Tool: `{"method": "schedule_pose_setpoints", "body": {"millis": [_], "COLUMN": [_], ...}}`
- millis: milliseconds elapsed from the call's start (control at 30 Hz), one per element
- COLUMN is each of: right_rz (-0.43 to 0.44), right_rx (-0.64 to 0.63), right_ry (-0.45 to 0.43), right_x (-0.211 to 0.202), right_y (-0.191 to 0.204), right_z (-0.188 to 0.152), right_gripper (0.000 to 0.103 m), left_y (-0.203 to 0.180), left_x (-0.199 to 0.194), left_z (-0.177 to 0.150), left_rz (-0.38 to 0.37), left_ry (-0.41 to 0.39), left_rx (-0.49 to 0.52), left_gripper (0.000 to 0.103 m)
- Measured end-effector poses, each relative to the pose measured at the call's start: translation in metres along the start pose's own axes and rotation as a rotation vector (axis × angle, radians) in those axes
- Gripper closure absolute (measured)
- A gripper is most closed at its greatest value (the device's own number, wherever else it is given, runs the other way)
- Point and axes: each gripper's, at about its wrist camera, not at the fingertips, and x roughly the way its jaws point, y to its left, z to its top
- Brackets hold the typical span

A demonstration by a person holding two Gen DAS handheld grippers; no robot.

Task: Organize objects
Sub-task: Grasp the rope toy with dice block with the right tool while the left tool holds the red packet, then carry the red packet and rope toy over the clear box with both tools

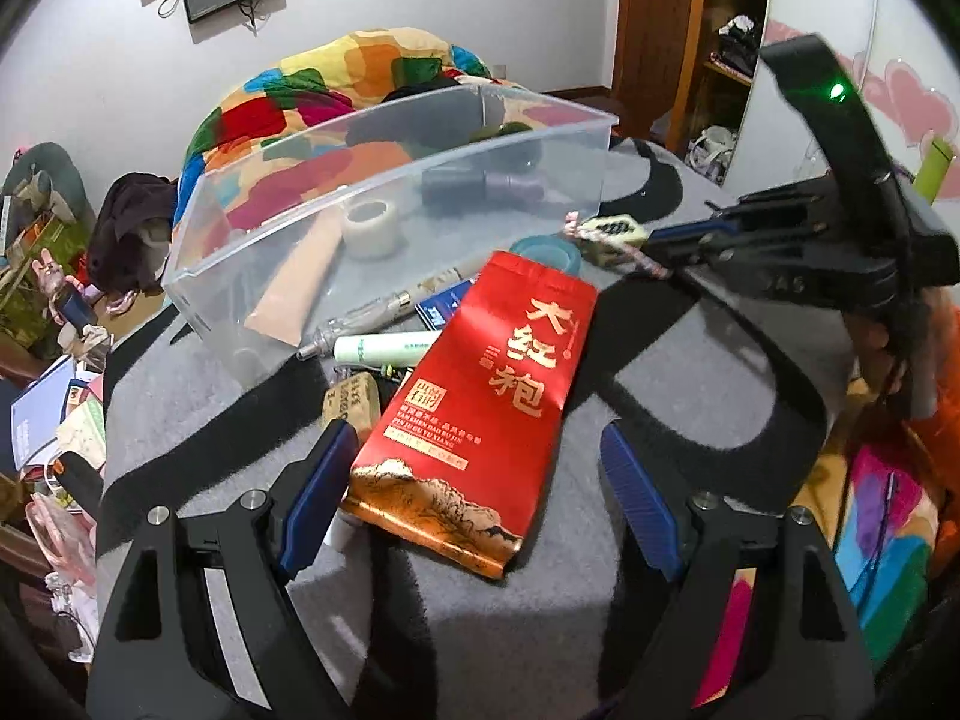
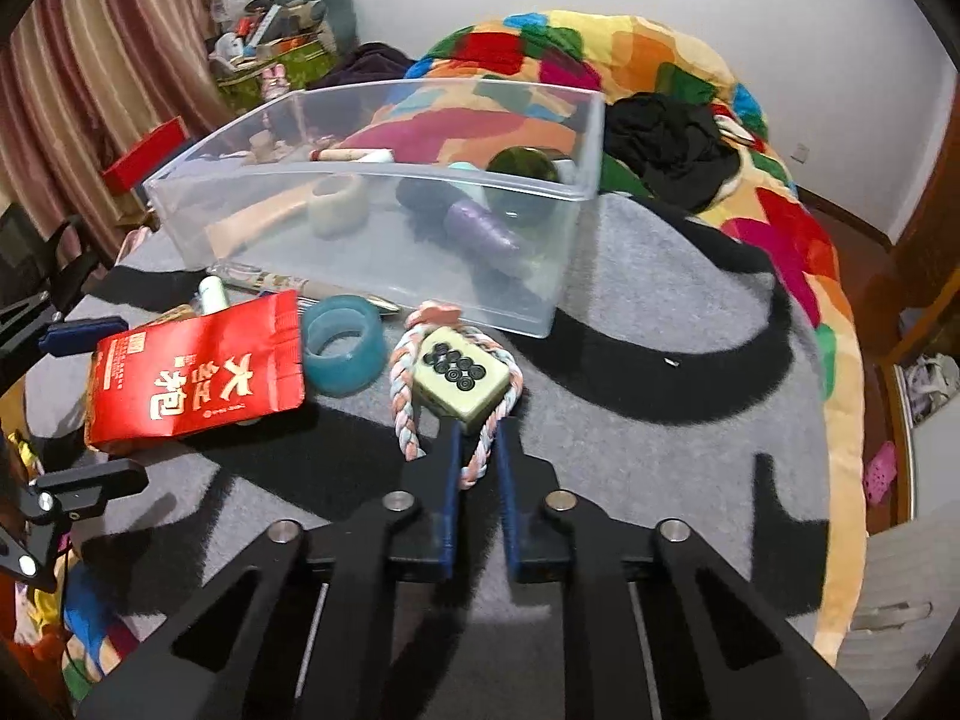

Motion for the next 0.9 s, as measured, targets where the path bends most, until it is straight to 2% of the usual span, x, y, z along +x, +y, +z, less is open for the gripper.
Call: {"method": "schedule_pose_setpoints", "body": {"millis": [67, 233, 467, 700, 800, 900], "right_rz": [-0.012, -0.006, 0.018, 0.025, 0.039, 0.024], "right_rx": [0.023, 0.074, 0.078, 0.055, 0.028, 0.026], "right_ry": [-0.013, -0.075, -0.142, -0.197, -0.162, -0.113], "right_x": [-0.005, -0.026, -0.048, -0.068, -0.064, -0.053], "right_y": [-0.006, -0.018, -0.015, -0.006, -0.002, -0.004], "right_z": [-0.001, 0.001, 0.010, 0.017, 0.016, 0.009], "right_gripper": [0.097, 0.098, 0.098, 0.098, 0.097, 0.089], "left_y": [-0.001, -0.001, 0.007, 0.016, 0.019, 0.022], "left_x": [0.001, 0.000, -0.011, -0.033, -0.043, -0.051], "left_z": [-0.002, -0.005, -0.007, -0.007, -0.007, -0.009], "left_rz": [0.013, 0.019, 0.041, 0.051, 0.048, 0.042], "left_ry": [-0.004, -0.025, -0.066, -0.116, -0.141, -0.164], "left_rx": [0.000, -0.011, -0.079, -0.139, -0.170, -0.196], "left_gripper": [0.020, 0.040, 0.047, 0.047, 0.047, 0.047]}}
